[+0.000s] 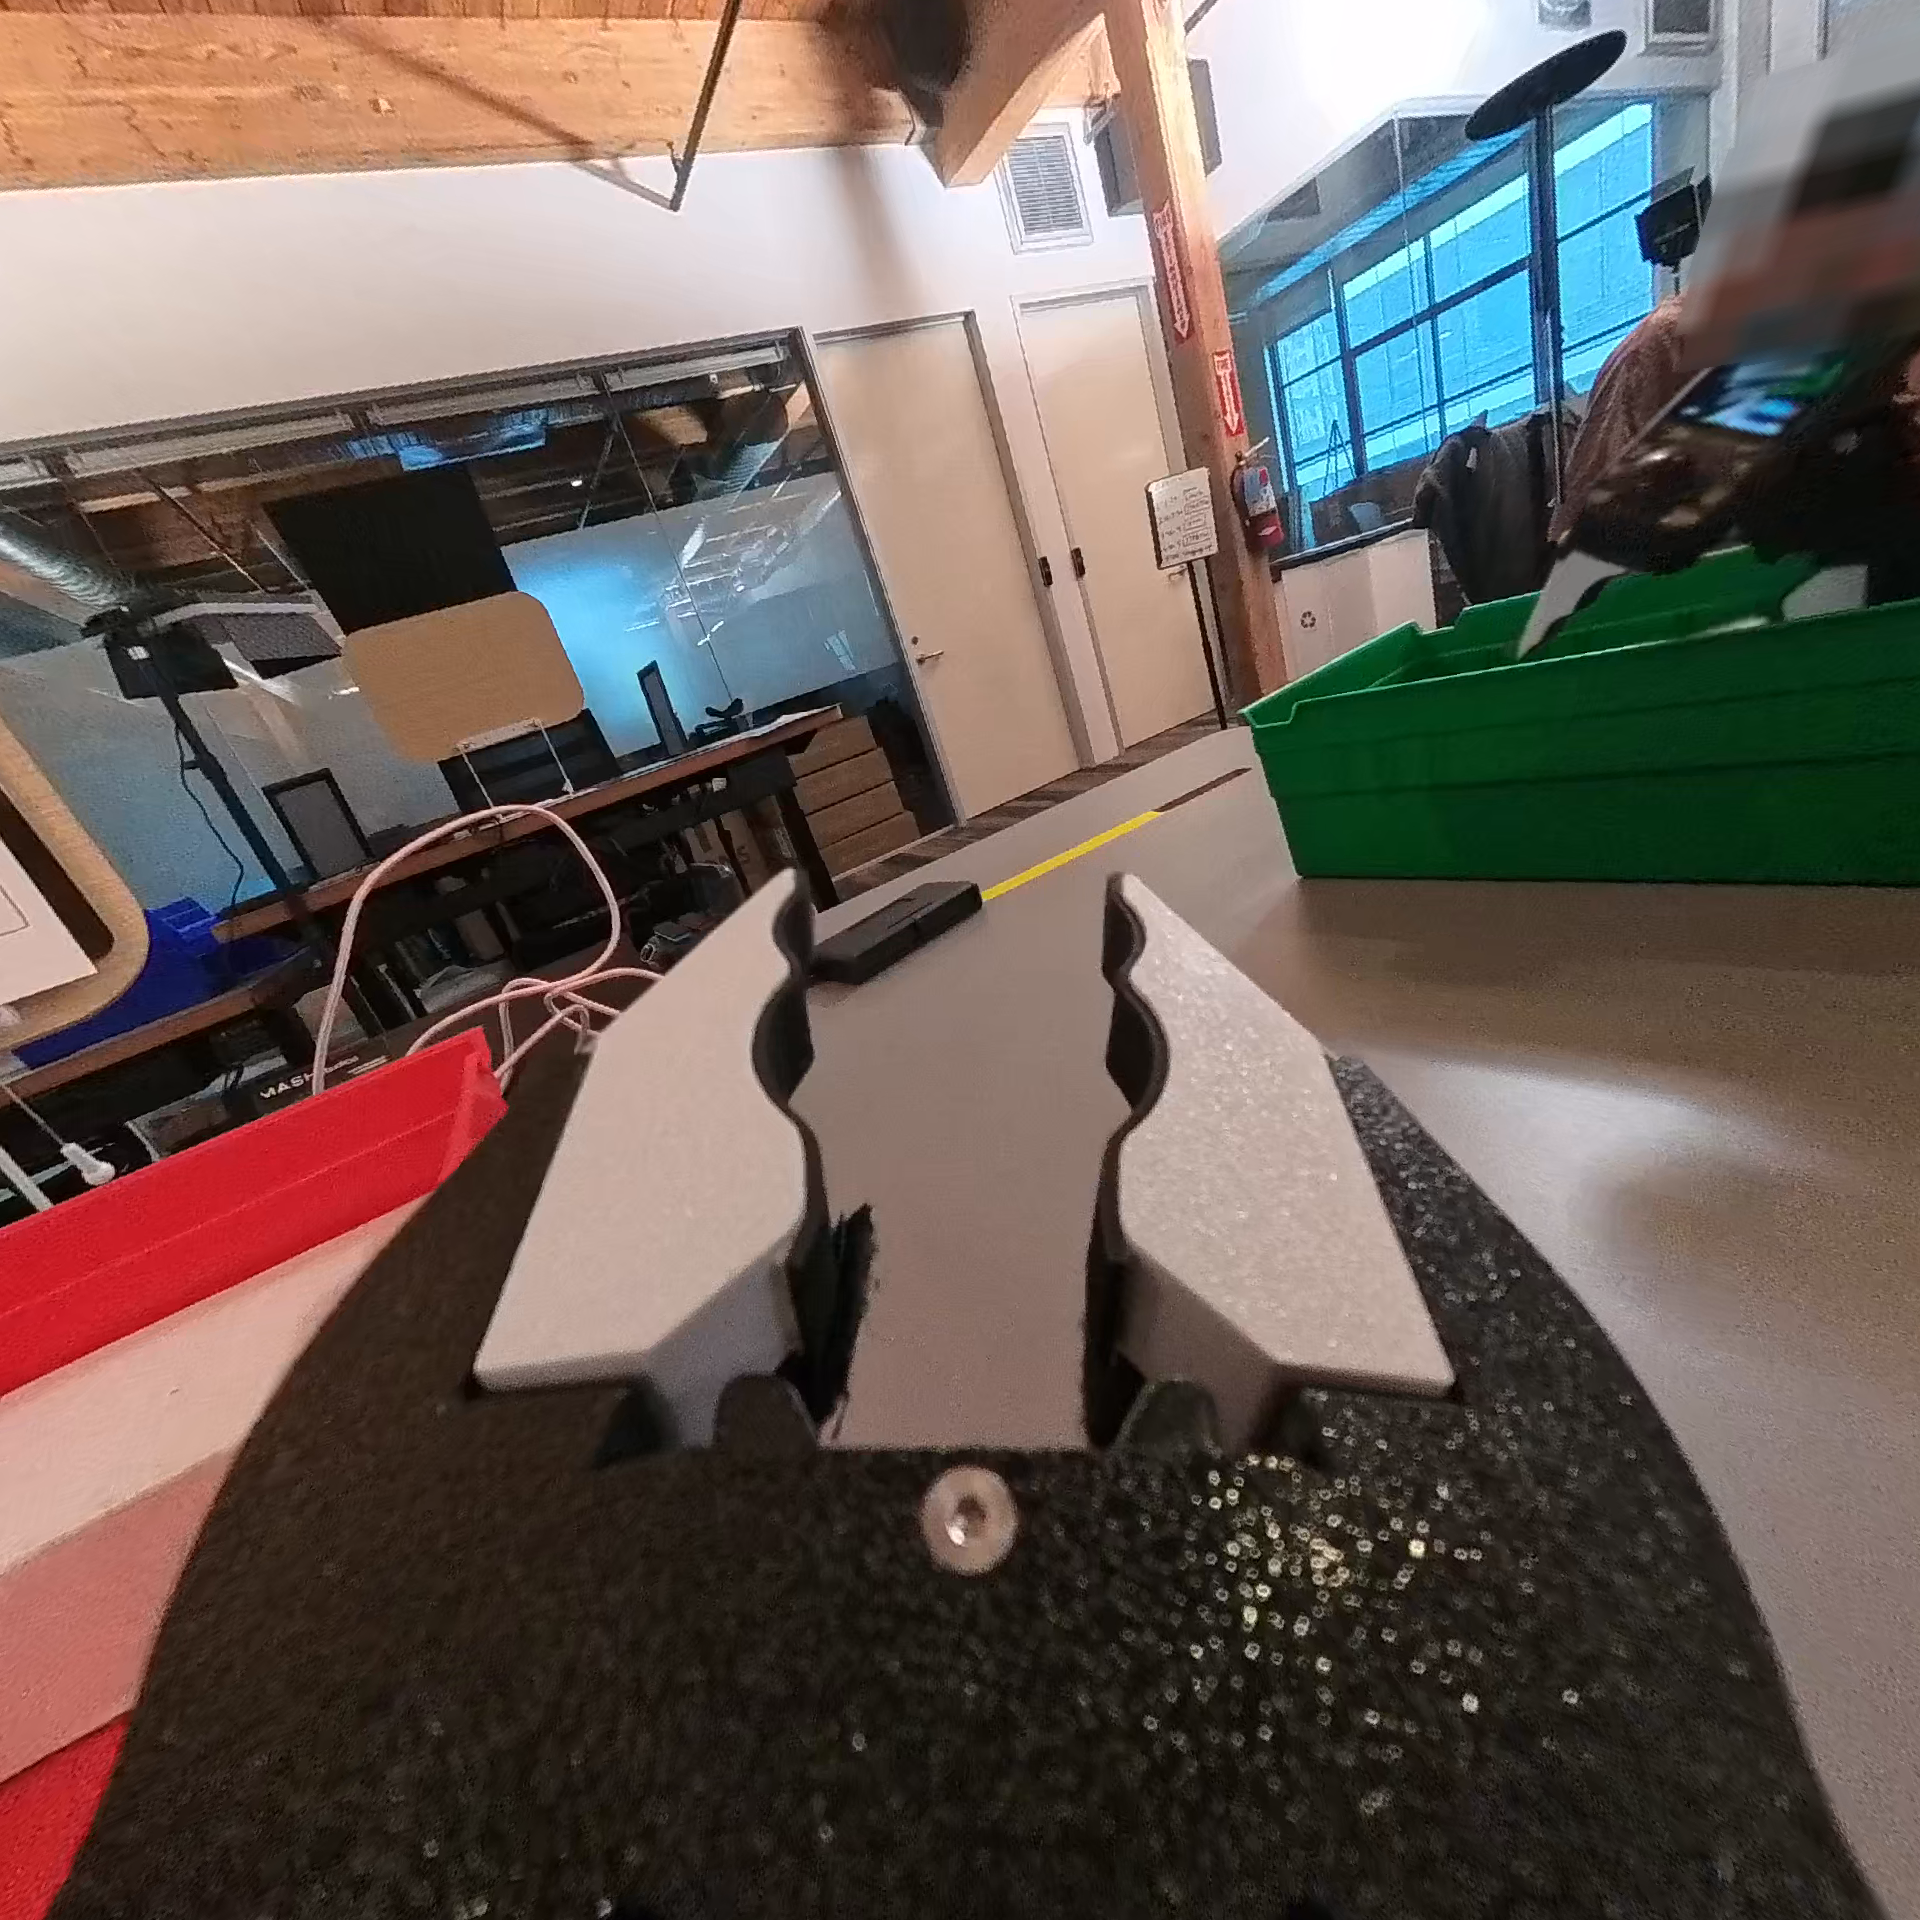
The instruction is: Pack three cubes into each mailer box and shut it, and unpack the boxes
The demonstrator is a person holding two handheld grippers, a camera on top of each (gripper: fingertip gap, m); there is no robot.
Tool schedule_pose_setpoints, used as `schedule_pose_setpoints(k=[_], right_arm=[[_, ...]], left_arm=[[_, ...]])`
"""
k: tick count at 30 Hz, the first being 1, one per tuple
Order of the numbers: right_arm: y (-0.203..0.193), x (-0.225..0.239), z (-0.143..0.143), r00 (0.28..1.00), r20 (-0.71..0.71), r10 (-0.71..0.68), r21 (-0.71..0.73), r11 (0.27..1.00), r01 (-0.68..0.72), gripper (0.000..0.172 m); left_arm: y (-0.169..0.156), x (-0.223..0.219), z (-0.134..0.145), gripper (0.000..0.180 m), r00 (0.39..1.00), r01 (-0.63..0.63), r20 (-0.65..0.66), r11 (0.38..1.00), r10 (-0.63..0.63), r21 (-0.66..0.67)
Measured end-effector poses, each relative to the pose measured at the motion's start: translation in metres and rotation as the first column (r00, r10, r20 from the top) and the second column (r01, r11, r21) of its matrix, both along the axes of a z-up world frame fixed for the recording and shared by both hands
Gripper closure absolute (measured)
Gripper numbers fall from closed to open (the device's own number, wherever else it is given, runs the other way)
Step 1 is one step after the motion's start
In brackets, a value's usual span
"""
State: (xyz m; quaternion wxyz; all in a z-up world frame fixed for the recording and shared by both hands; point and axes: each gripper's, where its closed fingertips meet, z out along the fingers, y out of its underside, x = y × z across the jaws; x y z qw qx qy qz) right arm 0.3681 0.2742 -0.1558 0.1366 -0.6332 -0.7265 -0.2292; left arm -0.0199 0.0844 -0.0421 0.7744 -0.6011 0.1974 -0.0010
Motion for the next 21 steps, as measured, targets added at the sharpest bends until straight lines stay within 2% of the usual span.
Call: schedule_pose_setpoints(k=[2,5,10,12,21], right_arm=[[-0.003,0.005,0.001,0.998,0.025,-0.062,-0.047,0.997,0.063,0.03],[-0.003,0.01,0.005,0.995,0.071,-0.069,-0.055,0.996,0.073,0.03],[0.01,0.004,0.007,0.995,0.096,0.0,0.011,1.0,-0.001,0.03],[0.019,0.001,0.009,0.996,0.091,0.011,0.06,0.998,-0.016,0.035],[0.056,-0.01,0.014,0.999,0.013,-0.037,0.191,0.981,0.034,0.043]], left_arm=[[0.001,0.001,-0.002,0.126,1.0,0.006,0.001,1.0,-0.006,-0.013],[0.002,0.002,-0.004,0.126,1.0,0.014,-0.001,1.0,-0.014,-0.025],[0.003,0.005,-0.006,0.126,1.0,0.021,-0.012,0.999,-0.021,-0.038],[0.003,0.006,-0.007,0.125,1.0,0.022,-0.018,0.999,-0.023,-0.043],[0.005,0.008,-0.013,0.125,0.999,0.027,-0.04,0.997,-0.03,-0.07]])
